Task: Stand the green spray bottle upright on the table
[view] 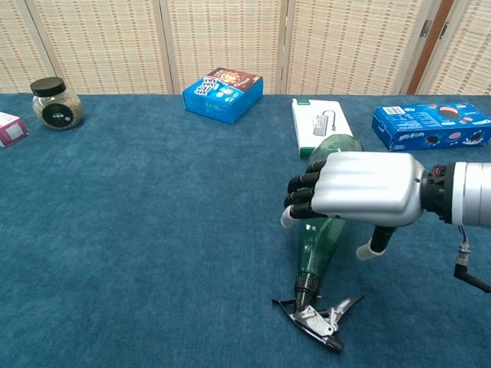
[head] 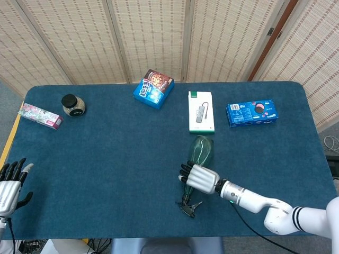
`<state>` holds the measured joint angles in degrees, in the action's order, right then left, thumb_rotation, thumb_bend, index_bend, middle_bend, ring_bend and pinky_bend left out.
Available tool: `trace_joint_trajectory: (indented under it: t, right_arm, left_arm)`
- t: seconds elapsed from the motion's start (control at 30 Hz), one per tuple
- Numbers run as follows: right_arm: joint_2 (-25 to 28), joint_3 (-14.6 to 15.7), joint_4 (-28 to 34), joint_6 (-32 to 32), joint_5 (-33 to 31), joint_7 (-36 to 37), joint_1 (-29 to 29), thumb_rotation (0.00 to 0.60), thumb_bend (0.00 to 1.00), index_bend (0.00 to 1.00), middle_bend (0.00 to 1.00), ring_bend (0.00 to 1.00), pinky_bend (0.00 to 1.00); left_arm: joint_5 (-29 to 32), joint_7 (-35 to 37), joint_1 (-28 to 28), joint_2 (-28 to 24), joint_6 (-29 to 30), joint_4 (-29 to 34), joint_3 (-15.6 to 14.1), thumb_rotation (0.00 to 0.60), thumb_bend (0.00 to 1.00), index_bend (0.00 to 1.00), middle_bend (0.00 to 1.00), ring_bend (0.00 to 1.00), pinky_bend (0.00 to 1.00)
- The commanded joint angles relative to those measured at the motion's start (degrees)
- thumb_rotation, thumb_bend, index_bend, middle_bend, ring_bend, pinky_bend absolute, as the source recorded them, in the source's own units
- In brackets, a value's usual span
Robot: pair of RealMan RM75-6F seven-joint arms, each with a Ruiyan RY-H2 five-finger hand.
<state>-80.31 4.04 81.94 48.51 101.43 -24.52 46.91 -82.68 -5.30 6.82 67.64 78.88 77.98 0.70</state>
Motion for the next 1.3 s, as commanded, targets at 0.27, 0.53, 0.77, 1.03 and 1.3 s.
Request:
trace_joint_trajectory:
  t: [0.27,0.53,0.77,1.03,1.3]
  right_arm:
    - [-1.7,-0.1,-1.2,-0.7,-0.1,0.1,0.8,0.6,0.0,0.29,0.3,0.19,0.28]
    - [-2.6,0.0,-2.1,0.1,0.2,0.7,1.0,0.6,0.0,0.34,0.36,0.25,0.28]
    - [-3.0,0.1,-3.1,2.2,0.9,1.7,0.6,0.6,0.0,0.43,0.47,0.35,0.32]
    - [-3.1,0.2,-3.7,3.5,0.5,3.4,0.1,0.6,0.0,0.48,0.54,0.43,0.35]
    - [-3.0,0.2,-4.3,5.8,0.5,5.9,-0.7,0.6,0.0,0.51,0.58,0.47,0.38]
  left_arm:
    - [0.0,0.3,-0.2,0.2,0.1,-0.2,-0.1,0.6,0.28,0.1,0.0,0.0,0.0]
    - [0.1,0.9,-0.5,0.4,0.1,-0.7,-0.2,0.6,0.28,0.1,0.0,0.0,0.0]
    - [0.0,1.0,-0.6,0.6,0.1,-0.9,-0.2,0.6,0.28,0.1,0.0,0.0,0.0]
    - [0.1,0.7,-0.5,0.6,-0.1,-0.7,-0.1,0.6,0.28,0.1,0.0,0.0,0.0]
    - [0.2,0.5,-0.5,0.7,-0.2,-0.6,-0.1,0.6,0.28,0.1,0.0,0.0,0.0]
